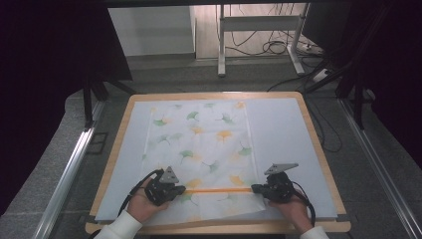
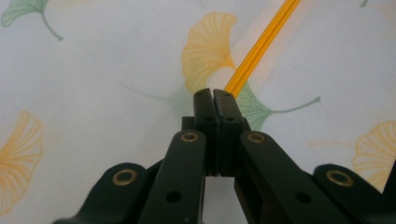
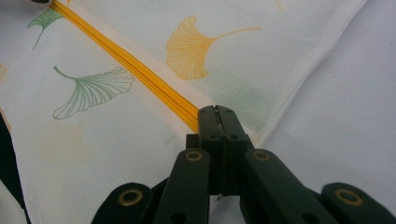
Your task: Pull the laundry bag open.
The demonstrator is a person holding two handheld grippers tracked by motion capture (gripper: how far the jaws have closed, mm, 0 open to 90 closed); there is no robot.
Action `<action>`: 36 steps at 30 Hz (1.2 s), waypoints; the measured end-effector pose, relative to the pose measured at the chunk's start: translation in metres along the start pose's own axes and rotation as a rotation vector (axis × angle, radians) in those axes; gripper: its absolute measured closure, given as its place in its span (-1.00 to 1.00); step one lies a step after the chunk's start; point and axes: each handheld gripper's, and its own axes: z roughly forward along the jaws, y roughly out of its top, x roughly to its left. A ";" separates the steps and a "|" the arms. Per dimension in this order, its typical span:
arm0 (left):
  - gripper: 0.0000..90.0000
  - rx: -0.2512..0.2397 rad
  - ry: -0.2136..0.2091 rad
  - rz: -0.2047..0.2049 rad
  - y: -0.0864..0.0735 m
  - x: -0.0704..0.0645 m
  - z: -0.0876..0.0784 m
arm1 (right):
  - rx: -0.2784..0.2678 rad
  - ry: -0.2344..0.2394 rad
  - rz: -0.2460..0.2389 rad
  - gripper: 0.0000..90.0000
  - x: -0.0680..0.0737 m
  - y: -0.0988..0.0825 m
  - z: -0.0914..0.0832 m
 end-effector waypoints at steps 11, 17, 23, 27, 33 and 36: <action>1.00 -0.003 0.019 -0.030 -0.013 0.007 -0.009 | 0.000 -0.001 -0.002 0.99 0.000 0.000 0.000; 1.00 0.010 0.034 -0.038 -0.017 0.013 -0.014 | -0.003 0.003 0.002 0.99 -0.001 0.000 0.000; 1.00 0.010 0.039 -0.052 -0.024 0.017 -0.019 | -0.003 0.001 0.002 0.99 0.000 0.000 0.000; 1.00 0.004 0.043 -0.064 -0.030 0.021 -0.023 | -0.003 0.003 0.002 0.99 -0.001 0.000 0.000; 1.00 0.011 0.059 -0.071 -0.034 0.024 -0.027 | -0.002 0.002 0.002 0.99 0.000 0.000 0.000; 1.00 0.012 0.063 -0.075 -0.036 0.026 -0.028 | -0.003 0.002 0.001 0.99 0.000 0.000 0.000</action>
